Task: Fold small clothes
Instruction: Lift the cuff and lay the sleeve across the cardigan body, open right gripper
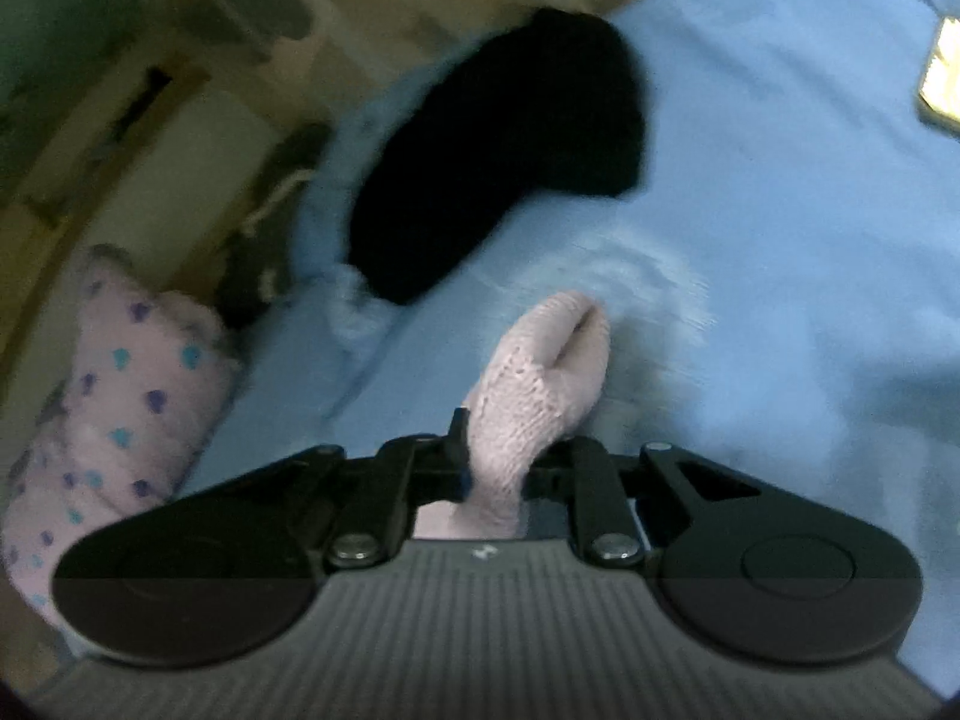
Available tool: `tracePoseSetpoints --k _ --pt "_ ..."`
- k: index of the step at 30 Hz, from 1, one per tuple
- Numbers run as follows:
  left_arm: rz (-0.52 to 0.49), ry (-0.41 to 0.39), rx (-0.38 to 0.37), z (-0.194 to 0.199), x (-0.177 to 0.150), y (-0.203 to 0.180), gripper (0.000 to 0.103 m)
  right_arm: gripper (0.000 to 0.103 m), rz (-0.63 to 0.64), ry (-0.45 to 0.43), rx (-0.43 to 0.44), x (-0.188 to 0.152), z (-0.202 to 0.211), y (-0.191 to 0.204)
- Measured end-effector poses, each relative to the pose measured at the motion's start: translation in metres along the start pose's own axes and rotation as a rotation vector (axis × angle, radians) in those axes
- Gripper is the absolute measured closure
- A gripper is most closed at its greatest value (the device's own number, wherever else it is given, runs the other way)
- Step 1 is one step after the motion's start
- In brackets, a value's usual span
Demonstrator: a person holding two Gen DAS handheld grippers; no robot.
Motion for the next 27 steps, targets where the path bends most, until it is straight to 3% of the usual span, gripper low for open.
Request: tracePoseSetpoints --k 5,13,16,21,27 --pt "0.001 -0.054 0.018 0.016 0.007 0.022 0.000 0.087 0.115 0.022 0.124 0.002 0.004 0.067" --pt "0.082 -0.105 -0.009 0.024 0.034 0.079 0.000 0.087 0.164 0.088 0.341 -0.018 -0.002 0.187" --pt "0.095 -0.121 -0.013 0.018 0.045 0.098 0.000 0.087 0.224 0.132 0.427 -0.040 -0.003 0.238" --pt "0.083 -0.105 0.046 0.003 0.065 0.129 0.000 0.087 0.238 0.261 0.551 -0.099 -0.025 0.304" --pt "0.092 -0.044 0.113 -0.007 0.086 0.159 0.000 0.087 0.230 0.472 0.636 -0.182 -0.059 0.348"
Point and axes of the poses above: each gripper's, at about its wrist camera, not at the fingertips, and z roughly against the way its jaws point, y to its left, x to its top, the point moved 8 cm from there along -z, roughly the way its jaws point, and after that the axes turned 12 degrees about x, right-handed, at the moved point
